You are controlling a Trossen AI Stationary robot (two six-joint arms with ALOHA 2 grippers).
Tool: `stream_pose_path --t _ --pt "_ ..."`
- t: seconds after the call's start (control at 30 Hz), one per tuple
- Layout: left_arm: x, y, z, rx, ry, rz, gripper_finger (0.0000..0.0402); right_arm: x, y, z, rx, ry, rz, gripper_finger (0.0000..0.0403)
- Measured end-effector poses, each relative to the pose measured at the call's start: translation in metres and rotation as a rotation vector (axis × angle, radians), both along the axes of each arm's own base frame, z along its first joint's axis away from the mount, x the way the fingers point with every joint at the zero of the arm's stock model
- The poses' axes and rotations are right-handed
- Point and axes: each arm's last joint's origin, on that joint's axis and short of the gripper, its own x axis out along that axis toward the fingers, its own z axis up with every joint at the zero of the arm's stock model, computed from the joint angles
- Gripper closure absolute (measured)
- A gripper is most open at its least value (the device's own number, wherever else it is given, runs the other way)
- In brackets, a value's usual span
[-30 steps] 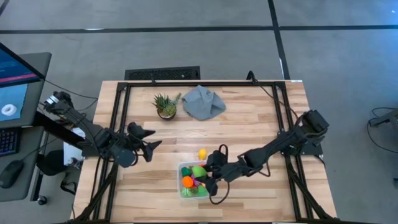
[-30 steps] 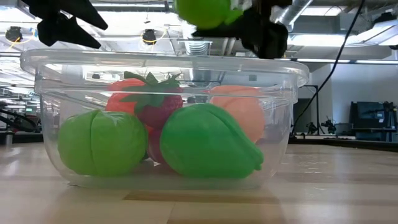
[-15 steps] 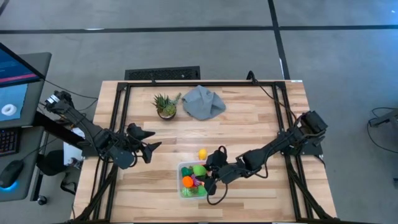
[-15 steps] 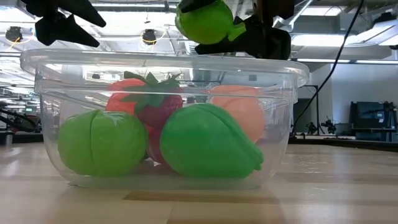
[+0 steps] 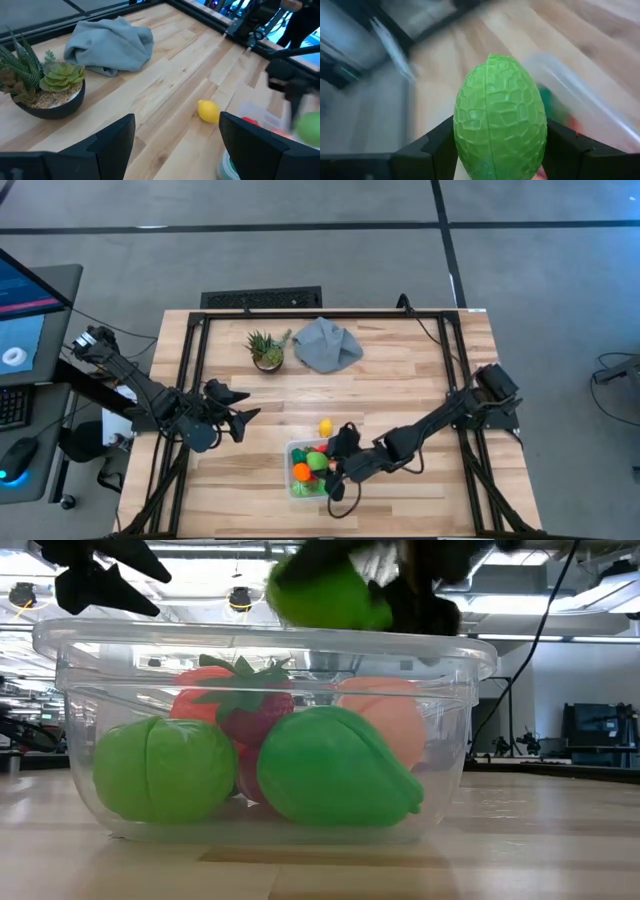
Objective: Pick and placing Produce into tupperware
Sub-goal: Put the melon into the transparent bin
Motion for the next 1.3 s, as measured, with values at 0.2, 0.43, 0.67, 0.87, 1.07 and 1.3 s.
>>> stream_pose_path --t 0.2,0.43,0.67,0.87,1.07,1.3 --pt "0.004 -0.004 -0.005 -0.005 0.018 0.002 0.0123 0.006 0.008 -0.007 -0.094 0.082 0.024 0.0154" --pt "0.012 -0.012 -0.015 0.004 0.057 -0.008 0.0123 0.015 0.015 -0.014 -0.131 0.144 0.032 0.0154" --pt "0.017 -0.021 -0.02 0.022 0.043 -0.016 0.0123 0.014 0.014 -0.013 -0.154 0.151 -0.001 0.0154" --pt "0.017 -0.022 -0.021 0.017 0.042 -0.016 0.0123 0.015 0.011 -0.015 -0.145 0.165 0.01 0.0154" --pt "0.017 -0.022 -0.021 0.017 0.042 -0.016 0.0123 0.016 0.009 -0.015 -0.132 0.173 0.022 0.0154" --pt "0.017 -0.022 -0.021 0.015 0.042 -0.015 0.0123 0.017 0.007 -0.015 -0.127 0.176 0.022 0.0153"
